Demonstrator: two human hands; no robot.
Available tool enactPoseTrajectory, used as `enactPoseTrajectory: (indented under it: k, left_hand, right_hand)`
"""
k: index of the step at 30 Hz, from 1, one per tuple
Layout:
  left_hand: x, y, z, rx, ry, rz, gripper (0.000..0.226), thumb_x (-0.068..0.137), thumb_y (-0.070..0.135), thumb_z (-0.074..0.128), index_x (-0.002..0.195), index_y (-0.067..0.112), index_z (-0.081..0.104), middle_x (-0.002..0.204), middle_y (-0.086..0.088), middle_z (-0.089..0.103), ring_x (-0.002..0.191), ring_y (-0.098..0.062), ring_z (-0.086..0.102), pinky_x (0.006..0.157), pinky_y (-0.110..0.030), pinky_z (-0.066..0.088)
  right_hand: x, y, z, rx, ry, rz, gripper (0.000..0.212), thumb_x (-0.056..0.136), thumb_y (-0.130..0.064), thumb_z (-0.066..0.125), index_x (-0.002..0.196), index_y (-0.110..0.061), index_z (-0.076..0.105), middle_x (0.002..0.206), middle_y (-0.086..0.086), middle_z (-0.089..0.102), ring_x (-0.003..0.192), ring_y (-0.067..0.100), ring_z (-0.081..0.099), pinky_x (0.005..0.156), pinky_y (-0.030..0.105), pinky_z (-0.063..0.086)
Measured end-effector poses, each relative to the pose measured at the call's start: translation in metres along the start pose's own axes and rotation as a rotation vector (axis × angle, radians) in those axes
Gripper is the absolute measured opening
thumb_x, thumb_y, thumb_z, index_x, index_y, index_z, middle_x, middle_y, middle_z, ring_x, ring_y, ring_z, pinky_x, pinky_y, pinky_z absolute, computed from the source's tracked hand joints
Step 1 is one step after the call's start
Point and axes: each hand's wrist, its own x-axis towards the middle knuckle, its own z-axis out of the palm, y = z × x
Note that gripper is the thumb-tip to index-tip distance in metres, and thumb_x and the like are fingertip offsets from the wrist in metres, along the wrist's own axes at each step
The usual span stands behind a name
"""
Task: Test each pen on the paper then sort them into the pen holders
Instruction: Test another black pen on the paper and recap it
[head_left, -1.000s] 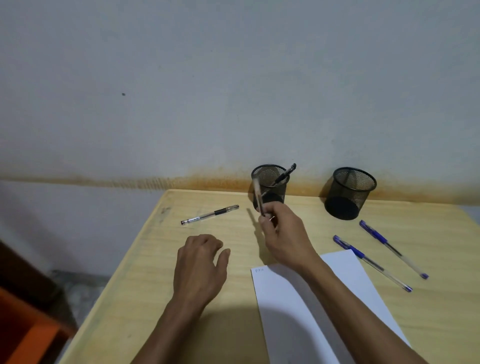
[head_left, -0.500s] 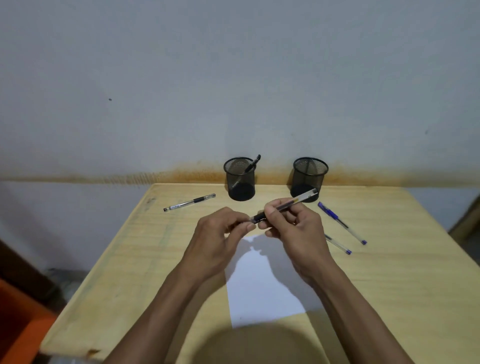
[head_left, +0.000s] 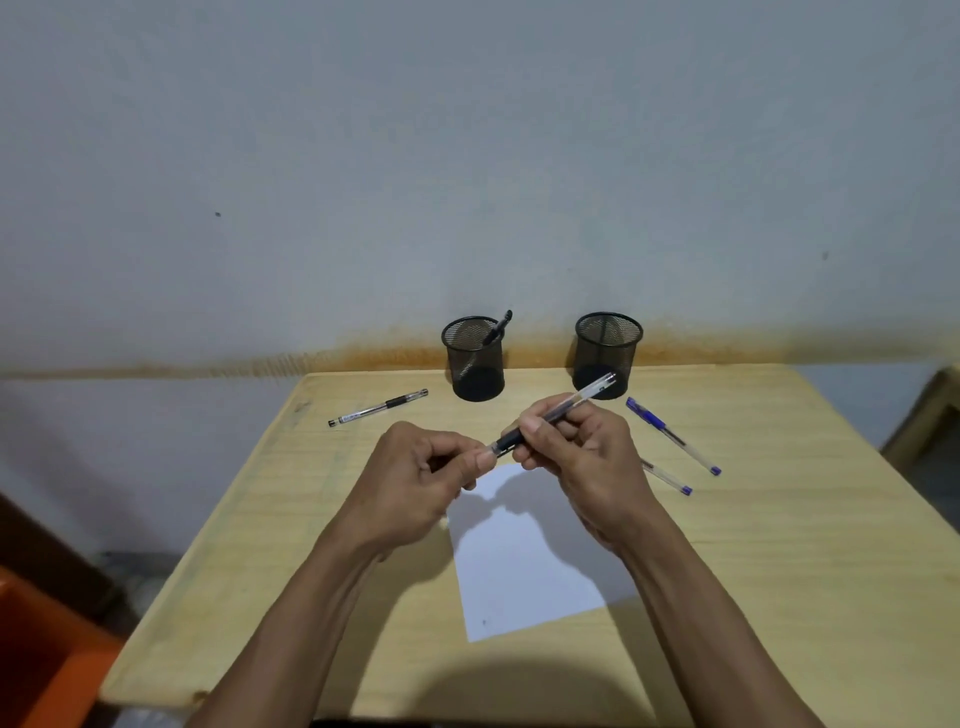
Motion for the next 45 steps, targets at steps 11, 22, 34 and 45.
enactPoseTrajectory:
  k: [11,22,34,45]
  left_hand:
    - [-0.022,-0.063,-0.02,0.347,0.266,-0.142,0.017,0.091,0.017,0.065,0.076,0.01,0.072,0.074,-0.004,0.071,0.074,-0.02,0.064,0.072,-0.038,0.053]
    - [0.023,-0.094,-0.012,0.366,0.218,-0.295,0.011,0.084,0.018,0.071,0.073,0.016,0.072,0.068,0.002,0.07,0.072,-0.018,0.065,0.069,-0.035,0.054]
    - [0.033,-0.121,-0.007,0.462,0.203,-0.237,0.026,0.088,0.036,0.066,0.076,0.014,0.074,0.072,-0.002,0.07,0.073,-0.02,0.063,0.069,-0.035,0.053]
    - [-0.003,-0.12,0.018,0.472,0.072,0.164,0.034,0.085,0.039,0.071,0.113,0.019,0.071,0.112,0.007,0.066,0.113,-0.011,0.057,0.091,-0.033,0.05]
  right_hand:
    - [0.02,-0.006,-0.042,0.236,0.344,0.145,0.01,0.103,-0.007,0.056,0.094,-0.004,0.059,0.075,0.015,0.076,0.059,0.018,0.073,0.054,0.019,0.058]
    - [-0.001,0.016,-0.024,0.011,0.315,0.179,0.004,0.098,-0.001,0.063,0.096,-0.002,0.06,0.083,0.019,0.077,0.075,0.028,0.077,0.07,0.033,0.061]
    - [-0.009,0.027,-0.014,-0.089,0.258,0.188,0.005,0.098,-0.003,0.064,0.095,0.0,0.062,0.082,0.013,0.079,0.076,0.024,0.078,0.066,0.027,0.061]
    - [-0.003,0.042,-0.001,-0.217,0.248,0.157,0.013,0.089,0.006,0.071,0.088,-0.004,0.063,0.076,0.005,0.077,0.076,0.018,0.078,0.066,0.027,0.062]
